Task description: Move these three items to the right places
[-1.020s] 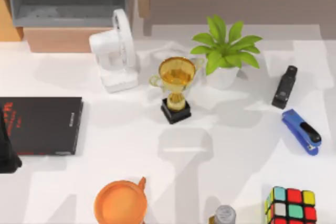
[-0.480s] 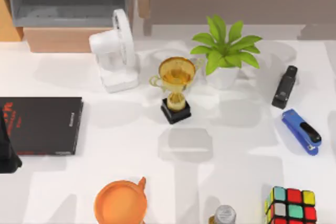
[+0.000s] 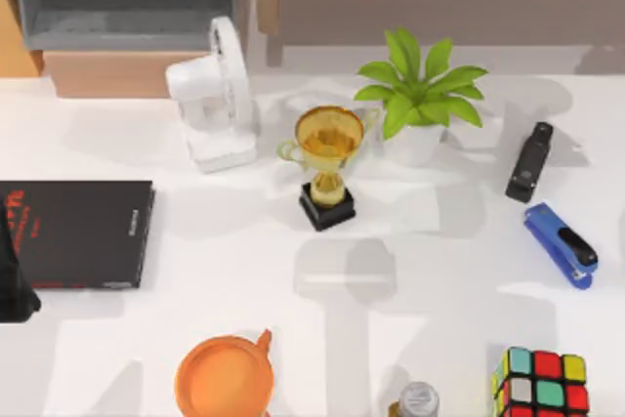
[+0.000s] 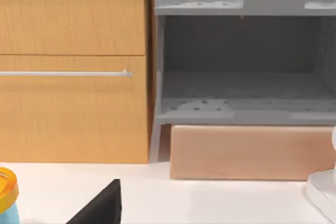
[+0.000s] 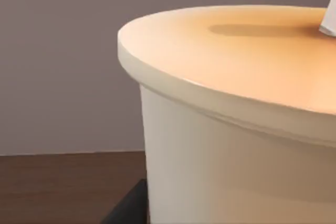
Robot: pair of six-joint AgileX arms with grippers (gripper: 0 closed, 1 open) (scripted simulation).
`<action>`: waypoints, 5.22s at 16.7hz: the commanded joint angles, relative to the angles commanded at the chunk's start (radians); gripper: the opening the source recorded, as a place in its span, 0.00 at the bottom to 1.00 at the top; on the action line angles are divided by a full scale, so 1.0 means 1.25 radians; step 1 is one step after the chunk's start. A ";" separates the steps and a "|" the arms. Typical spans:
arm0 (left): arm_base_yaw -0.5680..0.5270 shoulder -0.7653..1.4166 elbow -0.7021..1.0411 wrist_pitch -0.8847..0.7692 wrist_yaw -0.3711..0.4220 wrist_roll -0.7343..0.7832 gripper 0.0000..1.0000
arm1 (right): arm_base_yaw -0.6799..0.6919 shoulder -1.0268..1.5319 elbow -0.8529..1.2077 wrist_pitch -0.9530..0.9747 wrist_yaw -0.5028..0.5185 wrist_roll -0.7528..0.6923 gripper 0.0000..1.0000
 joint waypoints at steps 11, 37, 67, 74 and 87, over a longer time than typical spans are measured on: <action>0.000 0.000 0.000 0.000 0.000 0.000 1.00 | -0.257 0.249 -0.061 0.304 -0.276 -0.007 0.00; 0.000 0.000 0.000 0.000 0.000 0.000 1.00 | -0.261 0.360 -0.068 0.396 -0.300 -0.016 0.68; 0.000 0.000 0.000 0.000 0.000 0.000 1.00 | -0.305 0.180 -0.192 0.352 -0.351 -0.013 1.00; 0.000 0.000 0.000 0.000 0.000 0.000 1.00 | -0.310 0.140 -0.203 0.314 -0.359 -0.012 1.00; 0.000 0.000 0.000 0.000 0.000 0.000 1.00 | 0.090 -0.181 0.023 -0.411 -0.152 0.419 1.00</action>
